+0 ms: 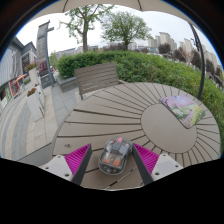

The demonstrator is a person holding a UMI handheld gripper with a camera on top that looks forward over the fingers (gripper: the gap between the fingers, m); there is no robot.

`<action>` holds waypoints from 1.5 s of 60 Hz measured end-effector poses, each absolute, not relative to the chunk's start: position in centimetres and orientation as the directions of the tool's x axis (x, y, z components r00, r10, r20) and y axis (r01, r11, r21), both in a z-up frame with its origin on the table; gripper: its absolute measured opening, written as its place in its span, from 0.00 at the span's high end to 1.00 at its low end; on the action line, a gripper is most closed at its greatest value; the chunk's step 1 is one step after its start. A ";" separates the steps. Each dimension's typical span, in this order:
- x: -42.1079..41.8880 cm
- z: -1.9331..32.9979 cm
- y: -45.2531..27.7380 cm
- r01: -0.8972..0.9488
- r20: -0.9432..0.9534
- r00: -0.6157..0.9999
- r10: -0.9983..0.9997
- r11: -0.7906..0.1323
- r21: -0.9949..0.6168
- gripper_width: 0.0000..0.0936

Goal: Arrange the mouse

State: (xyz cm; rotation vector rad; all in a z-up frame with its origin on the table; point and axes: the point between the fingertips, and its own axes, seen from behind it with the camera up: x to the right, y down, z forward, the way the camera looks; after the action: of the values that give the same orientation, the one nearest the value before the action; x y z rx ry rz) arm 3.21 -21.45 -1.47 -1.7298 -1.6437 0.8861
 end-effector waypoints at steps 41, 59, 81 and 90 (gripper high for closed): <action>-0.3 10.1 -17.2 0.579 -0.099 -0.040 0.994 -0.057 -0.814 0.58; -11.9 15.7 6.1 0.515 0.020 0.085 0.996 -0.027 -0.857 0.58; -14.6 -1.6 16.5 0.690 -0.024 0.074 0.997 -0.068 -0.721 0.54; -13.8 0.5 17.9 0.688 -0.014 0.091 0.996 -0.073 -0.722 0.07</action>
State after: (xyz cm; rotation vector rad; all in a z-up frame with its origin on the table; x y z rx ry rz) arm -13.82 17.91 0.51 -1.8212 -1.6519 0.7196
